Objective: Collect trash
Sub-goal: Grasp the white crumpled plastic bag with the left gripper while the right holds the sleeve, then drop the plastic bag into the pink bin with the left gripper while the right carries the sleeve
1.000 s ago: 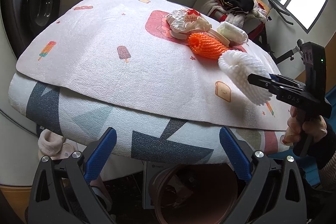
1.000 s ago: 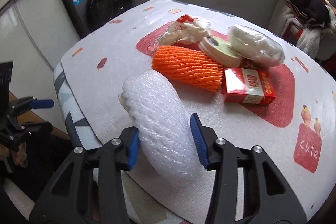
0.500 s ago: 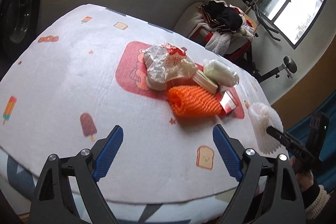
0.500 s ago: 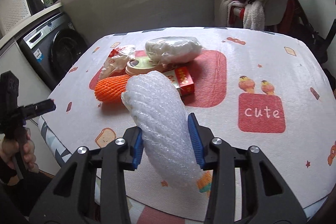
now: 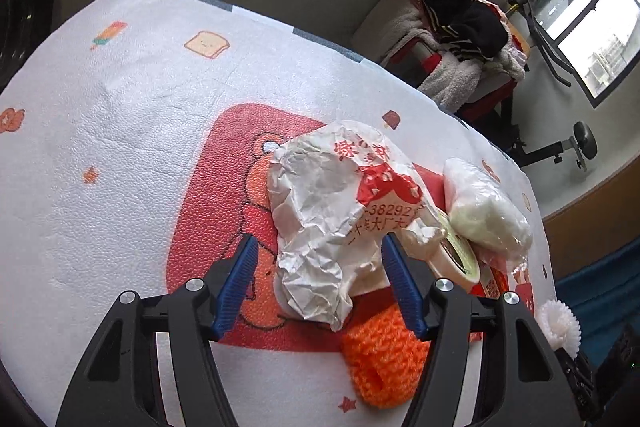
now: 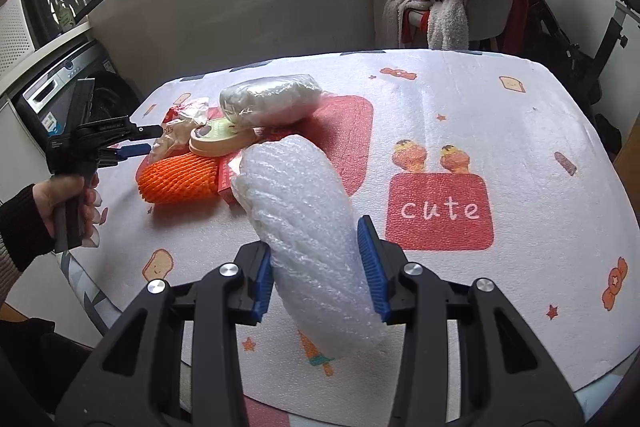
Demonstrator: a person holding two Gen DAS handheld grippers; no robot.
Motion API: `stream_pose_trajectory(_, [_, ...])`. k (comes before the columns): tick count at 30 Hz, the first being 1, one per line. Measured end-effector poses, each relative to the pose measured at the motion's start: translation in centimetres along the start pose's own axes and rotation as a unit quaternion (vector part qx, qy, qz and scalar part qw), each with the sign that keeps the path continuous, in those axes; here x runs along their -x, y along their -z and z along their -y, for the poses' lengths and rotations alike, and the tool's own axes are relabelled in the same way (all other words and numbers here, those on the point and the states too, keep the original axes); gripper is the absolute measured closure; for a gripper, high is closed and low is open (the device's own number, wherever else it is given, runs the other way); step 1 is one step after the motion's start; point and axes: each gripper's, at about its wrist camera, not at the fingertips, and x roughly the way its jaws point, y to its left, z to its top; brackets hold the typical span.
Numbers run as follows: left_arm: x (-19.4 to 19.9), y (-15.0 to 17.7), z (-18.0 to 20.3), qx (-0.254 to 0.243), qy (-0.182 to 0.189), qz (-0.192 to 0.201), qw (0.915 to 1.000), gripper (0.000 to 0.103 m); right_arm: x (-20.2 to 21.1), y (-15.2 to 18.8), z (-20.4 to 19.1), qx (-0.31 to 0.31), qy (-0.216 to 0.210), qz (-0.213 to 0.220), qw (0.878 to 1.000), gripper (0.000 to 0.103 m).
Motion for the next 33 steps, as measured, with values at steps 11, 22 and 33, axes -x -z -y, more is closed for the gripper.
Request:
stream_pose_trajectory(11, [0.7, 0.7, -0.5, -0.020, -0.020, 0.002, 0.9996, 0.080, -0.5, 0.3, -1.3, 0.016, -0.005, -0.006, 1.000, 0.062])
stream_pose_trajectory(22, [9.9, 3.6, 2.3, -0.106, -0.006, 0.041, 0.9935, 0.080, 2.8, -0.1, -4.0, 0.036, -0.018, 0.020, 0.999, 0.062])
stream_pose_trajectory(33, [17.3, 13.1, 5.7, -0.169, 0.032, 0.045, 0.9842, 0.080, 8.0, 1.7, -6.0, 0.045, -0.017, 0.042, 0.998, 0.062])
